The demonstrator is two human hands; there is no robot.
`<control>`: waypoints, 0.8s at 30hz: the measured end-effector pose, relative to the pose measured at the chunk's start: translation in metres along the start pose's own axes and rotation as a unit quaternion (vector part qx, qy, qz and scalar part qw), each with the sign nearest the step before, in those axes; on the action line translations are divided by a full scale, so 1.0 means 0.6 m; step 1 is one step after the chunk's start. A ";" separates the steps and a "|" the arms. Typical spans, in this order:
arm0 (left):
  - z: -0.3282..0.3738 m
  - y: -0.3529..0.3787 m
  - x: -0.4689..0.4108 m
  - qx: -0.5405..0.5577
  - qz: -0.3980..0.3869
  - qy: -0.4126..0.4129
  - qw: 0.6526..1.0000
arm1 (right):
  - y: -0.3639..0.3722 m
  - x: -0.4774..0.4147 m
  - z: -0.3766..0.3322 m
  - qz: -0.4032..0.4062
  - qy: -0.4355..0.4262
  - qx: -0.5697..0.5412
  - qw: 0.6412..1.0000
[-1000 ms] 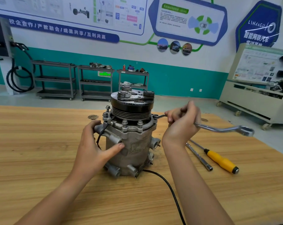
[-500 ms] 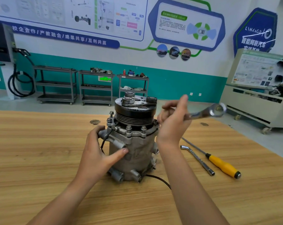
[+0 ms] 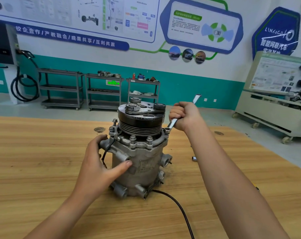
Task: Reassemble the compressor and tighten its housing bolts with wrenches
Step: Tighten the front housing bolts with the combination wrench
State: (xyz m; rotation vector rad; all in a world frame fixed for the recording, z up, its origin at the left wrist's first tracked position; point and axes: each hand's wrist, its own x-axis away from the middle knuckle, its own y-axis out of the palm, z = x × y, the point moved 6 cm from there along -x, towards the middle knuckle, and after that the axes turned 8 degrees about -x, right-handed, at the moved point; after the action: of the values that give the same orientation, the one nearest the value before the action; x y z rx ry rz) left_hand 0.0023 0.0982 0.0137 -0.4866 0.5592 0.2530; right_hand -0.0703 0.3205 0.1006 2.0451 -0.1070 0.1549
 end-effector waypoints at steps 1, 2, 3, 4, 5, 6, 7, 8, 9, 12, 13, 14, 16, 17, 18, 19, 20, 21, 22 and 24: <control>-0.001 0.000 0.000 0.000 -0.001 0.000 1.000 | 0.000 -0.004 0.003 0.000 0.010 0.006 1.000; -0.001 0.000 -0.001 0.001 -0.001 0.001 1.000 | 0.000 -0.009 0.006 0.001 0.018 0.012 1.000; 0.000 0.000 -0.001 0.001 0.000 0.001 1.000 | 0.001 -0.013 0.009 0.003 0.025 0.018 1.000; 0.000 0.000 -0.001 0.002 0.002 0.001 1.000 | 0.003 -0.017 0.011 0.004 0.028 0.026 0.999; 0.000 -0.001 -0.001 0.002 0.002 0.000 1.000 | 0.006 -0.020 0.012 0.006 0.026 0.038 0.999; 0.001 -0.001 0.000 0.001 0.002 -0.001 1.000 | 0.010 -0.023 0.013 0.008 0.021 0.055 0.998; 0.001 0.000 0.000 0.000 0.001 -0.002 1.000 | 0.014 -0.026 0.013 0.009 0.017 0.073 0.997; 0.001 0.000 0.000 -0.001 0.000 -0.003 1.000 | 0.018 -0.028 0.013 0.007 0.014 0.087 0.996; 0.001 0.000 0.000 -0.002 -0.001 -0.003 1.000 | 0.020 -0.030 0.014 0.003 0.014 0.093 0.996; 0.001 -0.001 0.000 -0.001 -0.003 -0.002 1.000 | 0.015 -0.032 0.016 -0.005 0.028 0.074 0.997; 0.000 0.000 0.000 -0.001 -0.004 -0.002 1.000 | 0.011 -0.032 0.015 -0.004 0.033 0.061 0.998; 0.000 0.000 0.000 -0.001 -0.005 -0.001 1.000 | 0.008 -0.030 0.014 -0.004 0.036 0.049 0.998; 0.000 0.000 0.000 0.000 -0.005 -0.001 1.000 | 0.004 -0.028 0.009 -0.005 0.033 0.040 0.999; 0.000 0.000 0.000 0.001 -0.004 -0.001 1.000 | 0.004 -0.028 0.007 -0.006 0.029 0.042 0.999; 0.000 0.000 0.000 0.000 -0.004 0.000 1.000 | 0.004 -0.027 0.006 -0.008 0.027 0.045 0.999; 0.001 0.000 0.000 -0.001 -0.004 0.000 1.000 | 0.005 -0.027 0.005 -0.009 0.027 0.048 0.998; 0.000 0.000 0.001 -0.001 -0.004 -0.001 1.000 | 0.005 -0.027 0.005 -0.015 0.031 0.050 0.998; 0.000 0.000 0.000 -0.002 -0.005 -0.001 1.000 | 0.007 -0.027 0.005 -0.027 0.040 0.051 0.998; 0.000 0.000 0.000 -0.003 -0.004 -0.002 1.000 | 0.008 -0.027 0.006 -0.043 0.052 0.053 0.996; 0.000 0.001 0.000 -0.005 -0.002 0.000 1.000 | 0.012 -0.027 0.008 -0.070 0.073 0.064 0.993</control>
State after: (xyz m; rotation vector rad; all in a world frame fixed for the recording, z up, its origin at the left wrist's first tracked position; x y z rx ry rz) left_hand 0.0021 0.0985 0.0135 -0.4978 0.5560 0.2519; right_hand -0.0870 0.3130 0.1019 2.1531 0.1412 0.2269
